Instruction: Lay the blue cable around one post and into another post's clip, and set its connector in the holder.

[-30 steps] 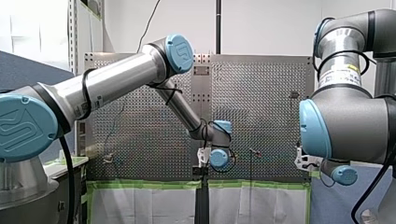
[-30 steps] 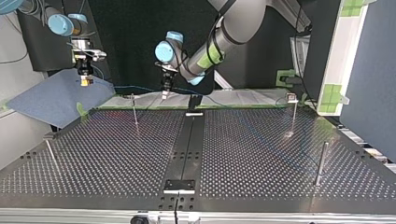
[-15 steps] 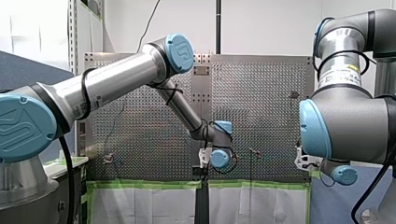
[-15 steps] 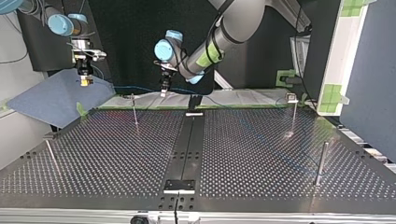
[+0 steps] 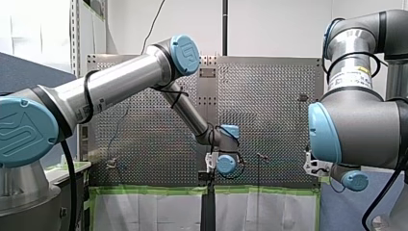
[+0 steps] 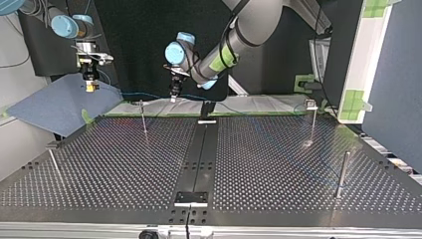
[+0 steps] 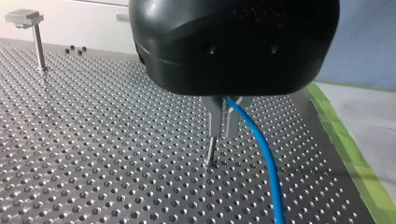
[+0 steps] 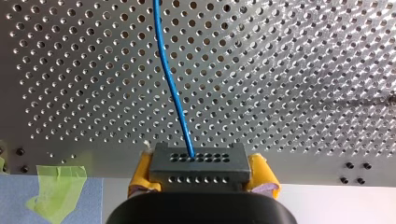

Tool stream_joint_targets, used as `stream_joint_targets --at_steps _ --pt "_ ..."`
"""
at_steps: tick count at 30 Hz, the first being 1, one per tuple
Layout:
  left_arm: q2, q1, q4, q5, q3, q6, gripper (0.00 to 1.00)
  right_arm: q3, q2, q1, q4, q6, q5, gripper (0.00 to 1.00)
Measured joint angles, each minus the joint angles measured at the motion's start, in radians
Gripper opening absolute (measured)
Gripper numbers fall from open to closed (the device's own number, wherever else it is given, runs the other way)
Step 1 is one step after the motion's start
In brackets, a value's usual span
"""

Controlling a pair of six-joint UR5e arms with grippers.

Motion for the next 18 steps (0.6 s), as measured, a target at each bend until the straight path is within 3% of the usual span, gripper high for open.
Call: stream_joint_targets --at_steps 7,18 --pt "-0.001 0.002 0.004 0.04 -0.001 0.013 0.01 -0.004 0.0 -0.003 0.0 0.006 0.0 0.24" --pt "-0.002 0.001 0.006 0.062 -0.002 0.039 0.01 -0.045 0.0 -0.001 0.013 0.049 0.006 0.24"
